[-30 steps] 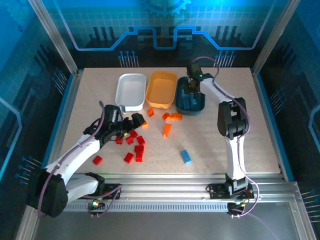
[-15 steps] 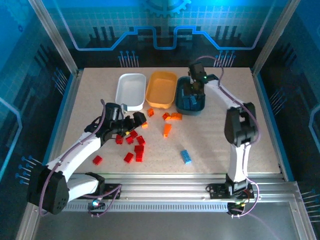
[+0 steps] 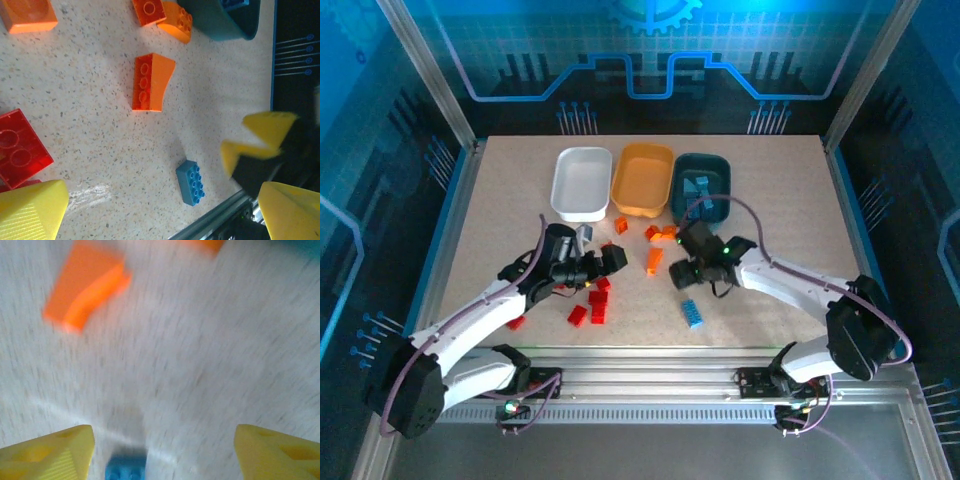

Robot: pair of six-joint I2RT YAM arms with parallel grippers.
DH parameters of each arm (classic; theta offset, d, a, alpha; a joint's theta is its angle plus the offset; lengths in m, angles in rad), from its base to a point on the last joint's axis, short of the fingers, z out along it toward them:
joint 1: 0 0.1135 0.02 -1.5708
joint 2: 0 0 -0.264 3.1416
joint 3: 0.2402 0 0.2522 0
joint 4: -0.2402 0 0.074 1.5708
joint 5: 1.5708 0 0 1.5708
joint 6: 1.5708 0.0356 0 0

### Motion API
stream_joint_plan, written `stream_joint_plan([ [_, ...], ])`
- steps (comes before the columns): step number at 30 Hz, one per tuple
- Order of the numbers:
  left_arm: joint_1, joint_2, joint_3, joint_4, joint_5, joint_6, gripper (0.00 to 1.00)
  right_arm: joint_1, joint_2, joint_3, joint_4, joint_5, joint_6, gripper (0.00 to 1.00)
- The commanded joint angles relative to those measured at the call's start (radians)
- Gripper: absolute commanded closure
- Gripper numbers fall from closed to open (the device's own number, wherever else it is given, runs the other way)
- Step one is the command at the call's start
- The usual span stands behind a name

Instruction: Sort the legos into containers by color

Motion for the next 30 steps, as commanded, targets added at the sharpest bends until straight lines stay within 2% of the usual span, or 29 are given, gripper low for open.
stream_joint_plan([
  [1, -0.008, -0.014, -0.032, 0.045, -0.019, -0.028, 0.01, 0.085, -0.028, -0.069, -0.074, -0.061, 0.081, 0.24],
  [8, -0.009, -0.047, -0.048, 0.037, -0.026, -0.034, 0.01, 0.142, 0.034, -0.153, -0.044, -0.072, 0.151, 0.3],
  [10, -0.009, -0.053, -0.049, 0.028, -0.031, -0.031, 0.01, 0.148, 0.057, -0.163, -0.019, -0.086, 0.151, 0.36],
  [16, -0.009, -0.06, -0.029, -0.016, -0.052, -0.011, 0.01, 0.147, 0.086, -0.139, -0.024, -0.005, 0.141, 0.62],
  [20, -0.008, -0.07, 0.007, -0.079, -0.102, 0.008, 0.01, 0.138, 0.053, -0.087, -0.062, 0.073, 0.119, 0.7],
  [24, -0.002, -0.073, 0.046, -0.141, -0.163, 0.025, 0.01, 0.061, -0.004, -0.032, -0.065, 0.097, 0.063, 0.71],
  [30, 0.059, -0.062, 0.088, -0.205, -0.179, 0.038, 0.01, -0.142, 0.007, 0.139, 0.004, 0.061, -0.033, 0.71],
])
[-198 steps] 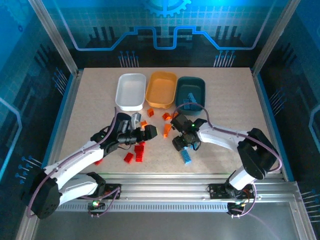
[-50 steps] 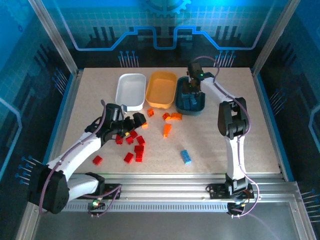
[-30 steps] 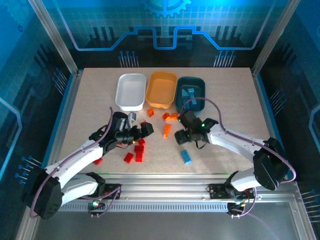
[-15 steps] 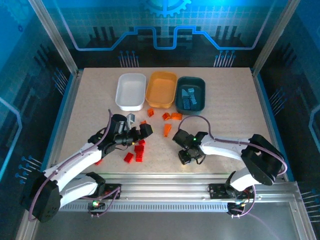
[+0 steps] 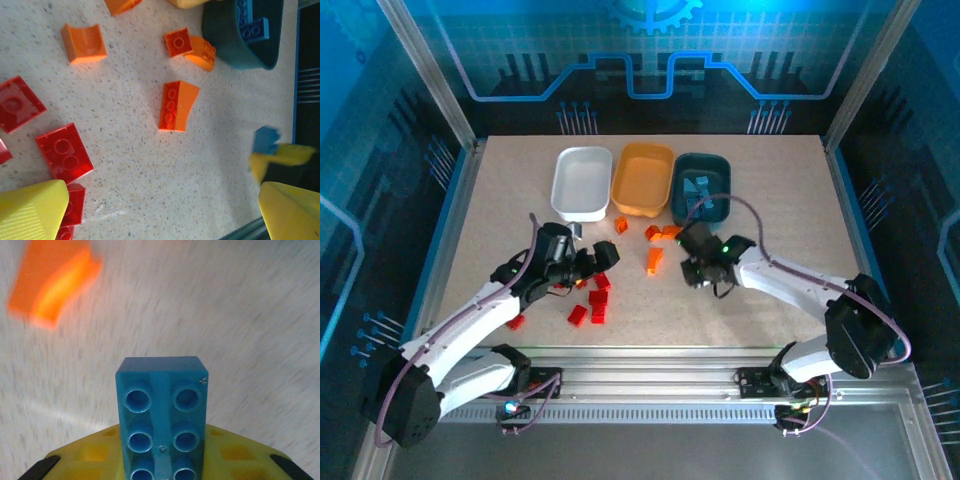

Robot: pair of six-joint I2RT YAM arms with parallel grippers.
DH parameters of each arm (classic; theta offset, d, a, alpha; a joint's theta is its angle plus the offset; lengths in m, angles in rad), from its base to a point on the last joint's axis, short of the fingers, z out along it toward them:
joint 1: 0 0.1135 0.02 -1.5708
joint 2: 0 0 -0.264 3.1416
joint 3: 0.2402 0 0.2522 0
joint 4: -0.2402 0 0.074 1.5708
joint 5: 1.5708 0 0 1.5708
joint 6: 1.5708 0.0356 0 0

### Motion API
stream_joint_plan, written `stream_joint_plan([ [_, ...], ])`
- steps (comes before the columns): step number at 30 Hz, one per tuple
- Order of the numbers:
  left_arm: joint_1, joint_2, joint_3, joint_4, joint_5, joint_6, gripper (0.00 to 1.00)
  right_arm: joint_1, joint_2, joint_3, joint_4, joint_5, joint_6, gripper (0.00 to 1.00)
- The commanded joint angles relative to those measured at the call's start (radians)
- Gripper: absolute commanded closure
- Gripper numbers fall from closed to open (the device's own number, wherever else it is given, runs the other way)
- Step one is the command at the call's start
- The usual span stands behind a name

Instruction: Sort the legos into containers by color

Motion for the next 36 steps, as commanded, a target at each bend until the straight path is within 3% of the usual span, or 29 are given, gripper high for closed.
stream_joint_plan([
  [1, 0.051, -0.009, 0.044, -0.086, -0.035, 0.03, 0.01, -0.114, 0.013, 0.091, 0.058, -0.022, -0.078, 0.71],
  [6, 0.152, -0.026, 0.048, -0.127, -0.02, 0.001, 0.01, -0.282, 0.192, 0.251, 0.123, -0.109, -0.11, 0.7],
  [11, 0.209, -0.032, 0.056, -0.152, 0.002, -0.011, 0.01, -0.37, 0.402, 0.46, 0.1, -0.164, -0.137, 0.7],
  [16, 0.22, -0.003, 0.08, -0.163, 0.017, -0.019, 0.01, -0.403, 0.584, 0.674, 0.033, -0.18, -0.16, 0.67],
  [24, 0.22, 0.023, 0.075, -0.134, 0.031, -0.052, 0.01, -0.402, 0.721, 0.845, -0.015, -0.214, -0.178, 0.6],
  [32, 0.22, 0.053, 0.086, -0.147, 0.064, -0.014, 0.01, -0.402, 0.709, 0.827, 0.0, -0.207, -0.177, 0.45],
  [36, 0.22, 0.06, 0.104, -0.236, -0.051, 0.017, 0.01, -0.379, 0.574, 0.739, 0.029, -0.189, -0.169, 0.4],
])
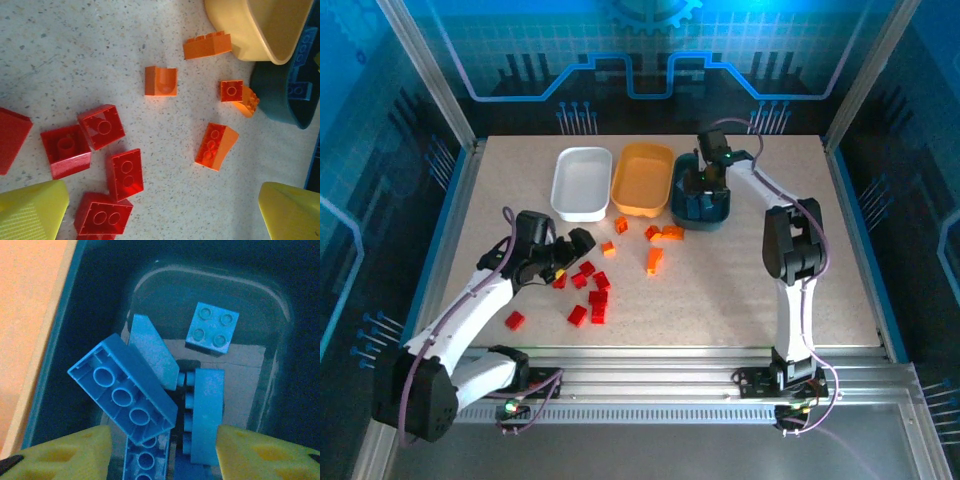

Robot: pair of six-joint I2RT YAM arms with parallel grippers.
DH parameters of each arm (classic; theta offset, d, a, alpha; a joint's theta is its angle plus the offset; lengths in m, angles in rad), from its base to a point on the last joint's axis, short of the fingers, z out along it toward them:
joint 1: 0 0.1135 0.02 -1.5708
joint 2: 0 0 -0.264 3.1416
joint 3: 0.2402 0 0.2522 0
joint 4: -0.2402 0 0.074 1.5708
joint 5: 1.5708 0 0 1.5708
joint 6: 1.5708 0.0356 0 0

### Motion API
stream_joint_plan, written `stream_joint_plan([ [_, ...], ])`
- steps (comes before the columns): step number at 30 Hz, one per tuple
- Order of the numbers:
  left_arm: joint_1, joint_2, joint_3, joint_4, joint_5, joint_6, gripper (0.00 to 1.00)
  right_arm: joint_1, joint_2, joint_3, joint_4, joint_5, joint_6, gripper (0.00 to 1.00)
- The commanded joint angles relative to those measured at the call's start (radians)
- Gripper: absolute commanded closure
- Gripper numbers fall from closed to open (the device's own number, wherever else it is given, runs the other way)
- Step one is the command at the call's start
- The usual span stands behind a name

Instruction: Sort the legos into containers by color

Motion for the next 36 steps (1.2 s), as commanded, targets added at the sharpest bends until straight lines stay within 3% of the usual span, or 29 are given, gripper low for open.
stream_joint_plan([
  [1, 0.007, 0.012, 0.036, -0.1, -0.102, 0.036, 0.01, 0.03, -0.171, -0.079, 0.017, 0.009, 0.003, 0.4],
  [6, 0.007, 0.061, 0.02, -0.148, -0.244, 0.031, 0.02, 0.146, -0.425, -0.327, 0.104, 0.045, 0.032, 0.38],
  [10, 0.008, 0.15, 0.058, -0.152, -0.31, 0.071, 0.16, 0.226, -0.558, -0.509, 0.153, 0.037, 0.06, 0.37],
  [17, 0.013, 0.292, 0.07, -0.147, -0.348, 0.101, 0.31, 0.266, -0.698, -0.675, 0.175, -0.004, 0.078, 0.39],
  [30, 0.013, 0.367, 0.038, -0.14, -0.348, 0.136, 0.32, 0.27, -0.714, -0.757, 0.236, -0.053, 0.084, 0.41],
  [36, 0.017, 0.397, 0.046, -0.134, -0.38, 0.155, 0.4, 0.271, -0.719, -0.777, 0.25, -0.055, 0.087, 0.42],
])
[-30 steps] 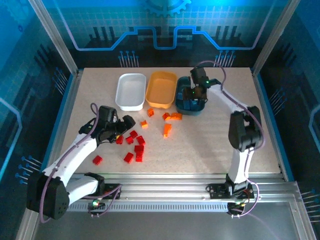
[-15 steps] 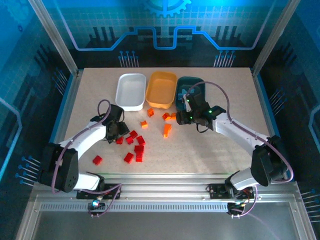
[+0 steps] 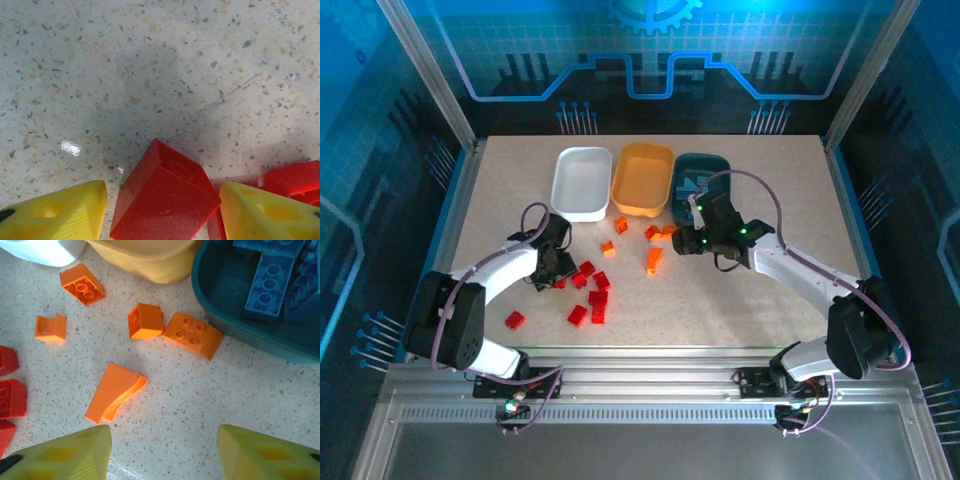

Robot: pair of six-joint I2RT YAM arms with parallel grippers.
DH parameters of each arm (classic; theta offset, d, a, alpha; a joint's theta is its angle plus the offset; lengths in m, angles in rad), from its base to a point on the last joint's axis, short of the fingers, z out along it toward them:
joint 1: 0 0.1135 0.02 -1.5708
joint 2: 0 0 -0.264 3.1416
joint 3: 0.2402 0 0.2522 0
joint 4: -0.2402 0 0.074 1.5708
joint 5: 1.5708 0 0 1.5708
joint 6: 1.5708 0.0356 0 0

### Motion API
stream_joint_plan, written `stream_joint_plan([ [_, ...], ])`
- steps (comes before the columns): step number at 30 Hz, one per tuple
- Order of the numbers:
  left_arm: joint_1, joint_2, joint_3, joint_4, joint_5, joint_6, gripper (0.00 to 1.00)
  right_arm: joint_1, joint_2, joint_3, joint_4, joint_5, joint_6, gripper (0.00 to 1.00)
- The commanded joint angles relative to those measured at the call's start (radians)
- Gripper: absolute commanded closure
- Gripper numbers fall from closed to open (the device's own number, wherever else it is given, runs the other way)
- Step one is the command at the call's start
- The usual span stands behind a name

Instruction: Sort the legos into containers by color

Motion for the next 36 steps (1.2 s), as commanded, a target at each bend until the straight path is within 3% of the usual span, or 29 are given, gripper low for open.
stream_joint_plan([
  [1, 0.013, 0.019, 0.008, -0.008, -0.037, 0.026, 0.42, 0.013, -0.014, -0.01, 0.032, -0.017, 0.014, 0.42],
  [11, 0.027, 0.056, 0.033, 0.005, -0.049, 0.032, 0.63, 0.031, -0.021, -0.016, 0.04, -0.006, 0.01, 0.44],
  [22, 0.027, 0.028, 0.06, -0.015, -0.055, 0.046, 0.68, 0.043, -0.025, -0.021, 0.045, 0.014, 0.005, 0.44],
  [30, 0.027, 0.008, 0.333, -0.134, -0.054, 0.114, 0.66, 0.044, -0.006, -0.028, 0.059, 0.029, 0.011, 0.45],
  [36, 0.027, 0.176, 0.589, -0.128, -0.024, 0.162, 0.66, 0.044, 0.027, -0.029, 0.071, 0.027, 0.015, 0.45],
])
